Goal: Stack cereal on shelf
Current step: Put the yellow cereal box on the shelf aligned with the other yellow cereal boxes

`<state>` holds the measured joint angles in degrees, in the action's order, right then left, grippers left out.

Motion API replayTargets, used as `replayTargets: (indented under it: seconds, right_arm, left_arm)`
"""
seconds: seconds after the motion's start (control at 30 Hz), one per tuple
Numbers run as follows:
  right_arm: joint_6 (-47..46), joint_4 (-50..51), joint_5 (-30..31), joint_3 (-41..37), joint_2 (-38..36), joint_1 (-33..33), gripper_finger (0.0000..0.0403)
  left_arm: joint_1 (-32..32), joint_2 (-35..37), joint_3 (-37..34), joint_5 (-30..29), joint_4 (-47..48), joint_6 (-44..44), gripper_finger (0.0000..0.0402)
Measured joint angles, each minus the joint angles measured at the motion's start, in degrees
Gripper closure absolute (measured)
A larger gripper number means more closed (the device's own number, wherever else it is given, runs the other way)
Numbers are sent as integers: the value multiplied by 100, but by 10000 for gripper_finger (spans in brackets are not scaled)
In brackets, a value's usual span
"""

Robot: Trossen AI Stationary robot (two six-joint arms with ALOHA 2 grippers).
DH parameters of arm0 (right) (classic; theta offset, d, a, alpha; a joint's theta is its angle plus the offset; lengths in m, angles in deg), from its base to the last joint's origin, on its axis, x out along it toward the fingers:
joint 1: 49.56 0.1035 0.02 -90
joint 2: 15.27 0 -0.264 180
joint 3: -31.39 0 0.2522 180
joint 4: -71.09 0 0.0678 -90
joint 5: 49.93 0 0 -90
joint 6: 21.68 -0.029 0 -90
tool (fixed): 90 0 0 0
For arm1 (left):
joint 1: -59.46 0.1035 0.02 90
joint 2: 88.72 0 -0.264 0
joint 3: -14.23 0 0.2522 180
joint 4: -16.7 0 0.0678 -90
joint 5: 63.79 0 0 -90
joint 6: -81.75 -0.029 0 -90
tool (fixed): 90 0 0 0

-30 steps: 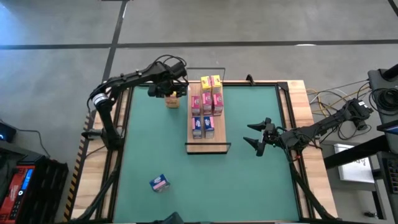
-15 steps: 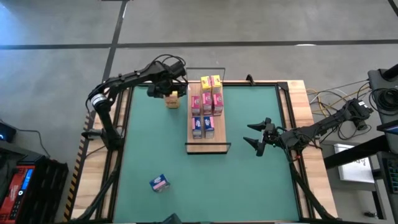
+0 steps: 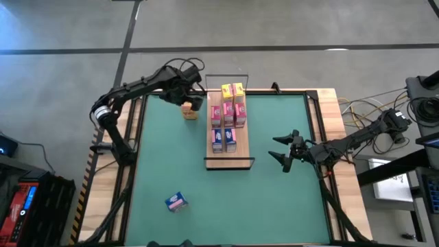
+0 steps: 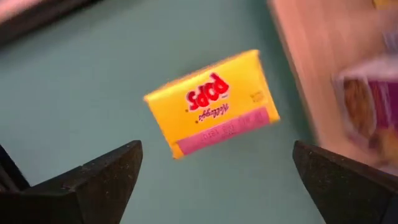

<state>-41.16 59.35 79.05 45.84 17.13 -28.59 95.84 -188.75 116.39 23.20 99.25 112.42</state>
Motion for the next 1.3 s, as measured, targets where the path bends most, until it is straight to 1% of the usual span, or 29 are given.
replayTargets:
  seconds: [0.27, 0.33, 0.4, 0.53, 0.67, 0.8, 0.9, 1.07, 1.3]
  right_arm:
    - [0, -1, 0, 0, 0, 0, 62]
    - [0, -1, 1, 0, 0, -1, 62]
    - [0, -1, 2, 0, 0, -1, 62]
    - [0, 1, 0, 0, 0, 0, 62]
    - [0, -1, 1, 0, 0, -1, 62]
    - [0, -1, 0, 0, 0, 0, 62]
    - [0, -1, 0, 0, 0, -2, 62]
    - [0, -1, 0, 0, -1, 0, 62]
    - [0, -1, 1, 0, 0, 0, 62]
  left_arm:
    - [13, 76, -2, -94, -46, -3086, 3]
    - [13, 61, -2, -97, -63, -3745, 4]
    - [17, 27, -2, -149, -89, -4223, 4]
    - [57, 18, -2, -427, -148, -4826, 4]
    - [81, 18, -2, -432, -214, -5556, 4]
    - [89, -5, -4, -356, -305, -5984, 7]
    - [121, -101, -4, -337, -342, -6163, 20]
    - [154, -342, -11, -227, -349, -6217, 56]
    - [166, -563, -11, -217, -406, -6210, 115]
